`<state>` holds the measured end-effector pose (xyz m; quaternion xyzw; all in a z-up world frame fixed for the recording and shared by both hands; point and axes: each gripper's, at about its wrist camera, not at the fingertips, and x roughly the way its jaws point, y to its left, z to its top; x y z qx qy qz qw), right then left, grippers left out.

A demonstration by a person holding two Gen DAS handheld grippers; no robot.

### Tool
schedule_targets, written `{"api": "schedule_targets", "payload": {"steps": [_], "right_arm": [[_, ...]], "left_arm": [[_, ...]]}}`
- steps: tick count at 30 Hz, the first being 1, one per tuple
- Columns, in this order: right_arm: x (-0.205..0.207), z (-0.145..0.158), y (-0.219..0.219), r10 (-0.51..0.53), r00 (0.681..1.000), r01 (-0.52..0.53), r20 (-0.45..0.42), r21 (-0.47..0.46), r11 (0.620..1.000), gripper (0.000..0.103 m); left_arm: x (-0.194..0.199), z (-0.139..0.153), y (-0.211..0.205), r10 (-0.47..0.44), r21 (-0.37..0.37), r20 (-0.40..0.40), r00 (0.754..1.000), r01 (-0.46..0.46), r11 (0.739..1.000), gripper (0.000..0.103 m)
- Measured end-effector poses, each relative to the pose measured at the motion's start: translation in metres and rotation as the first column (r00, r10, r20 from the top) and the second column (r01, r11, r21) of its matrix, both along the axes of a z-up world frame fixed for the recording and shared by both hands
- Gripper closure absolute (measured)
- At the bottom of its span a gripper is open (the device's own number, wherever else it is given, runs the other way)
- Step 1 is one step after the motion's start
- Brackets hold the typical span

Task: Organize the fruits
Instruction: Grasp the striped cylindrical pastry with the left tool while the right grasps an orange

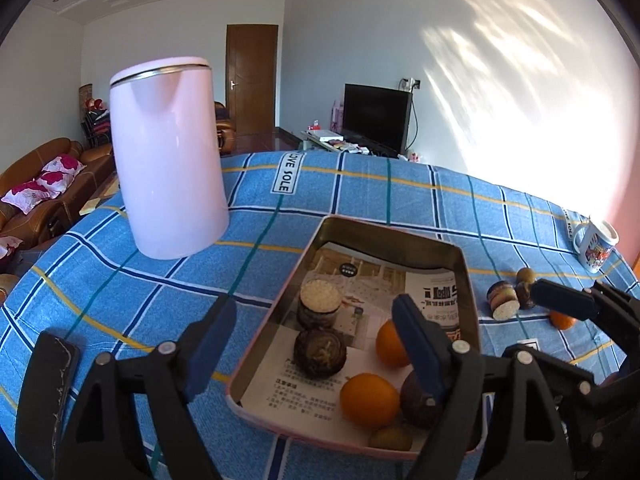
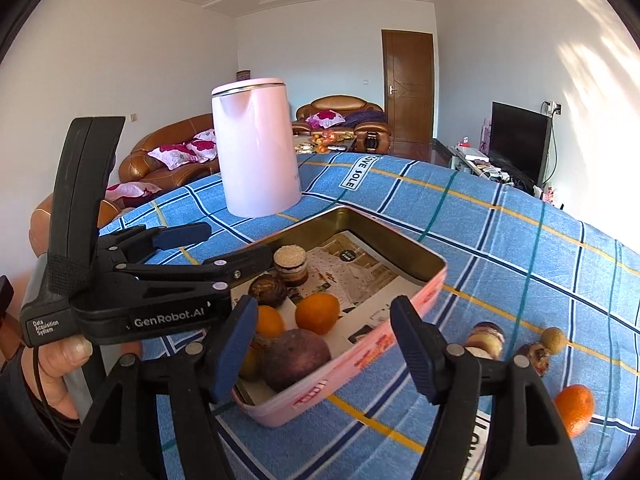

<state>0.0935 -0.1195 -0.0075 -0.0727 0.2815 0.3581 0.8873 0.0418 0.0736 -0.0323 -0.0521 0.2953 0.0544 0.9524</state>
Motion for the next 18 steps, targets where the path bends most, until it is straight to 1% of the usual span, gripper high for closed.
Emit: {"api": "schedule_targets", "payload": {"steps": [3,5,8,11,14,18], "right_arm": [[0.001,0.003,-0.030,-0.066,0.998,0.067,0.016,-0.029,0.997,0.033],[0.005,0.003,-0.054,-0.133,0.991,0.134,0.025,-0.051,0.990,0.033],[0.012,0.001,-0.093,-0.245,0.969,0.247,0.039,-0.074,0.966,0.032],[0.021,-0.004,-0.122,-0.347,0.936,0.352,0.062,-0.112,0.929,0.032],[0.031,-0.012,-0.146,-0.411,0.911,0.412,0.035,-0.121,0.903,0.032],[0.045,-0.025,-0.160,-0.449,0.894,0.443,-0.009,-0.142,0.885,0.032]], "left_arm": [[0.001,0.005,-0.019,-0.043,0.016,0.012,0.999,0.042,0.999,0.020],[0.004,0.008,-0.036,-0.074,0.032,0.016,0.997,0.074,0.997,0.020],[0.011,0.010,-0.064,-0.121,0.055,0.012,0.993,0.120,0.991,0.020],[0.018,0.010,-0.092,-0.162,0.078,0.002,0.987,0.161,0.984,0.020],[0.024,0.010,-0.118,-0.205,0.100,-0.008,0.979,0.205,0.974,0.020],[0.035,0.006,-0.146,-0.258,0.117,-0.037,0.966,0.260,0.958,0.020]]}}
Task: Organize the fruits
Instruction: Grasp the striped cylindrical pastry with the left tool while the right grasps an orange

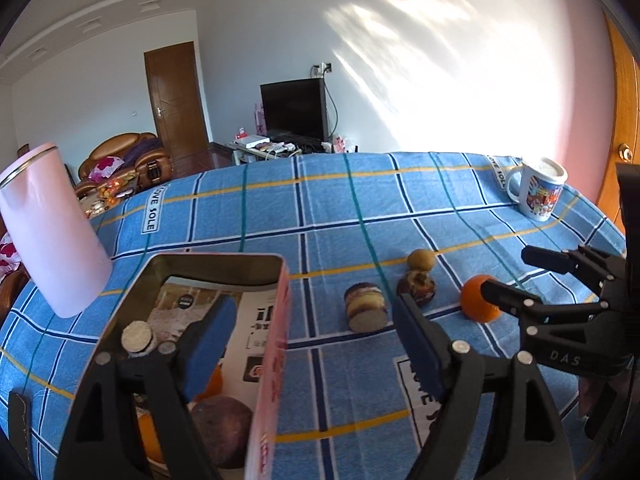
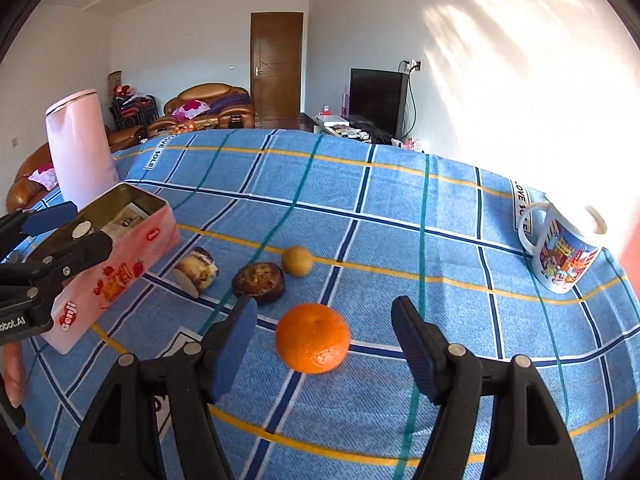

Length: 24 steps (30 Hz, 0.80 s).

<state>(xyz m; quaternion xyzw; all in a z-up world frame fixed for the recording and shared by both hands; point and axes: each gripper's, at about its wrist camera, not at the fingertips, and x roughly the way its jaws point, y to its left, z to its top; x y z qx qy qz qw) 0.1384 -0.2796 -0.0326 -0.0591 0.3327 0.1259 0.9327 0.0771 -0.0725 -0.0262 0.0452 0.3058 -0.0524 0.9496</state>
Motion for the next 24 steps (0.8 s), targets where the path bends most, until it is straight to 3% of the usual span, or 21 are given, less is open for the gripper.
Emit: {"api": "schedule_targets", "payload": {"steps": [10,17,20,24], "right_arm": [[0.012,-0.016,-0.004,0.001,0.998,0.002,-0.070,0.043,0.999,0.032],[0.026,-0.026,-0.008,0.020,0.988,-0.007,-0.153,0.084,0.996,0.033],[0.027,-0.028,-0.007,0.036,0.985,-0.019,-0.169,0.098,0.995,0.040],[0.027,-0.030,-0.003,0.048,0.983,-0.033,-0.176,0.087,0.996,0.047]], "left_arm": [[0.030,-0.023,-0.029,-0.081,-0.007,-0.106,0.991,0.080,0.997,0.023],[0.038,-0.034,-0.038,-0.123,-0.009,-0.160,0.979,0.123,0.992,0.040],[0.042,-0.038,-0.037,-0.128,-0.027,-0.180,0.975,0.125,0.992,0.046],[0.050,-0.043,-0.038,-0.128,-0.033,-0.209,0.969,0.124,0.992,0.046]]}}
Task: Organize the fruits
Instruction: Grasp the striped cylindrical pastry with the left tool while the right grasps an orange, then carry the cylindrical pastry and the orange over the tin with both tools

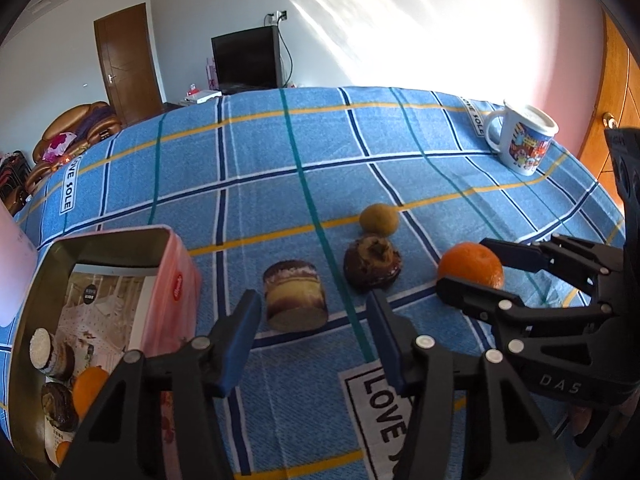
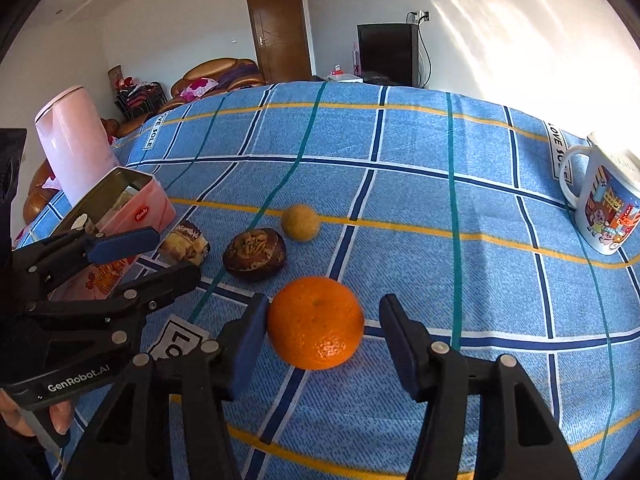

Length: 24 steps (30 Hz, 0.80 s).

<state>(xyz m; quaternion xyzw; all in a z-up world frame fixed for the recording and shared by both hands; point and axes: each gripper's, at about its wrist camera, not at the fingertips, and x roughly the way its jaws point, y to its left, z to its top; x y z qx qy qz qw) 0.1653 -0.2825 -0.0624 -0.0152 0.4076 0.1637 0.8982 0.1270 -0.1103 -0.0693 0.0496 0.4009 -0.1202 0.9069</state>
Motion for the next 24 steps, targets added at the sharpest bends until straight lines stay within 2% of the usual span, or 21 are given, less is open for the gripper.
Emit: {"api": "schedule_targets", "payload": {"steps": [3,5,6,7,9,24], "right_arm": [[0.000,-0.001,0.000,0.000,1.000,0.000,-0.003,0.002,1.000,0.047],[0.000,-0.001,0.000,-0.001,1.000,0.001,-0.002,0.000,1.000,0.047],[0.000,-0.001,0.000,0.001,1.000,-0.001,-0.004,-0.002,1.000,0.048],[0.000,-0.001,0.001,0.005,1.000,-0.005,-0.003,-0.002,1.000,0.049],[-0.002,0.001,0.002,0.011,1.000,-0.011,0.007,-0.002,1.000,0.054],[-0.016,0.015,0.000,0.005,0.994,-0.006,0.106,0.009,1.000,0.054]], "left_arm": [[0.009,-0.008,-0.001,0.012,0.009,-0.038,0.999,-0.012,1.000,0.049],[0.015,-0.014,0.000,0.019,0.008,-0.062,0.998,-0.019,1.000,0.059],[0.015,-0.014,0.001,0.021,0.002,-0.062,0.998,-0.021,1.000,0.059],[0.015,-0.013,0.001,0.023,0.000,-0.060,0.998,-0.023,1.000,0.067],[0.014,-0.013,0.002,0.021,0.001,-0.057,0.998,-0.021,1.000,0.067],[-0.005,0.002,0.004,0.001,0.009,0.050,0.999,-0.002,1.000,0.067]]}}
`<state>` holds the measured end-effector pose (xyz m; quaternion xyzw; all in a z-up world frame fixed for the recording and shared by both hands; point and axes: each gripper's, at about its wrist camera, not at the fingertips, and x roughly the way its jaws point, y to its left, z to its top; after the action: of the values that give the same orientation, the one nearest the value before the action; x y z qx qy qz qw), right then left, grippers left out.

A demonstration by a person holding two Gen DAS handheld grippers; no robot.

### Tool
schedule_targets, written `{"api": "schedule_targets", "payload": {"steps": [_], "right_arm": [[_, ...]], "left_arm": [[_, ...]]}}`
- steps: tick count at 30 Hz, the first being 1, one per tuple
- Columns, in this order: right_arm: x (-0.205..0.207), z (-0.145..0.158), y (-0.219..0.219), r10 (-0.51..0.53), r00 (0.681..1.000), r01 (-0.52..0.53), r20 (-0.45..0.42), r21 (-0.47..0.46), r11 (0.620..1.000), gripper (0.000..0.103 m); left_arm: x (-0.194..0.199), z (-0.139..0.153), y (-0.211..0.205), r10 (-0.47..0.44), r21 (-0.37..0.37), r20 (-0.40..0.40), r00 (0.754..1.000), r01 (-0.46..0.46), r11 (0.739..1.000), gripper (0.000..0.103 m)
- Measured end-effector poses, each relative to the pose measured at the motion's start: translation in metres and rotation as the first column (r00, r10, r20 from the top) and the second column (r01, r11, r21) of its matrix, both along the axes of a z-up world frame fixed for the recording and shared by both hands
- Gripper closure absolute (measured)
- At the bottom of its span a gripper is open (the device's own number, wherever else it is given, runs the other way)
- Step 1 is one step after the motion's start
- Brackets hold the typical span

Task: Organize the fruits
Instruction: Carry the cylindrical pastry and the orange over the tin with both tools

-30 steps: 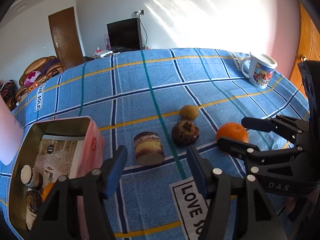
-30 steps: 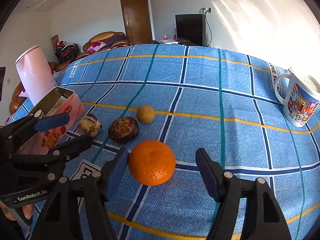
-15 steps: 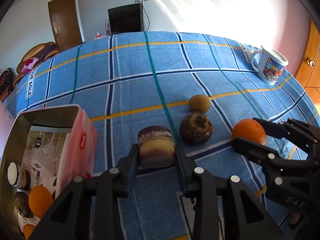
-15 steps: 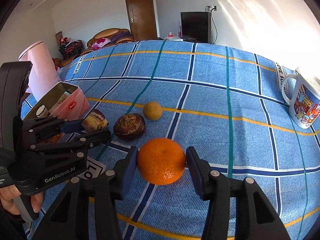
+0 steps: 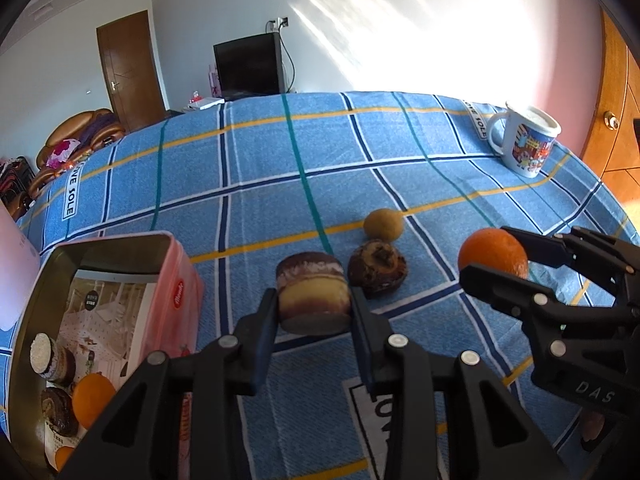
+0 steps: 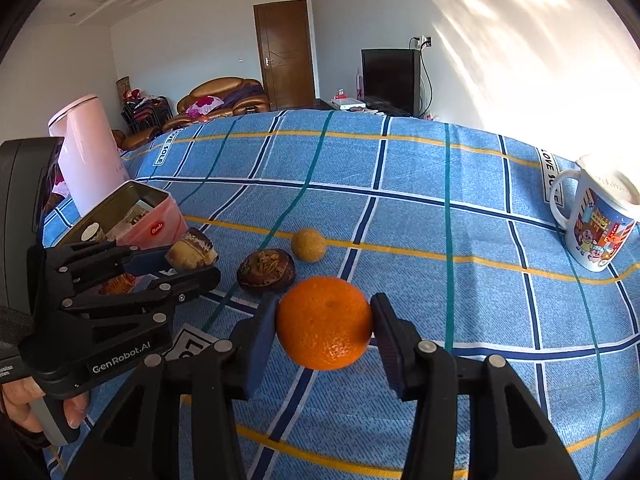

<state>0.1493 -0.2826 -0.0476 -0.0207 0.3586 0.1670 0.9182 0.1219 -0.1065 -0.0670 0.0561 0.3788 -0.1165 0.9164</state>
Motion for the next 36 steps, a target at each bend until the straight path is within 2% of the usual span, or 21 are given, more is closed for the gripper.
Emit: {"api": "schedule_targets", "payload": {"steps": [9,24,31,36], "right_arm": [[-0.006,0.005,0.001,0.004,0.999,-0.004,0.041,0.003,1.000,0.054],[-0.020,0.014,-0.002,-0.006,0.992,0.004,0.126,0.015,1.000,0.054],[-0.025,0.020,0.010,0.026,0.992,-0.030,0.124,0.031,0.999,0.054],[-0.028,0.039,0.033,0.085,0.985,-0.090,0.150,0.026,0.996,0.054]], "left_arm": [[-0.007,0.007,-0.005,-0.004,0.016,0.059,0.998,0.003,1.000,0.067],[-0.022,0.015,0.001,0.016,-0.001,0.123,0.992,-0.016,1.000,0.067],[-0.040,0.025,0.016,0.038,-0.007,0.166,0.985,-0.037,0.999,0.067],[-0.048,0.037,0.043,0.078,-0.025,0.190,0.979,-0.075,0.997,0.067]]}}
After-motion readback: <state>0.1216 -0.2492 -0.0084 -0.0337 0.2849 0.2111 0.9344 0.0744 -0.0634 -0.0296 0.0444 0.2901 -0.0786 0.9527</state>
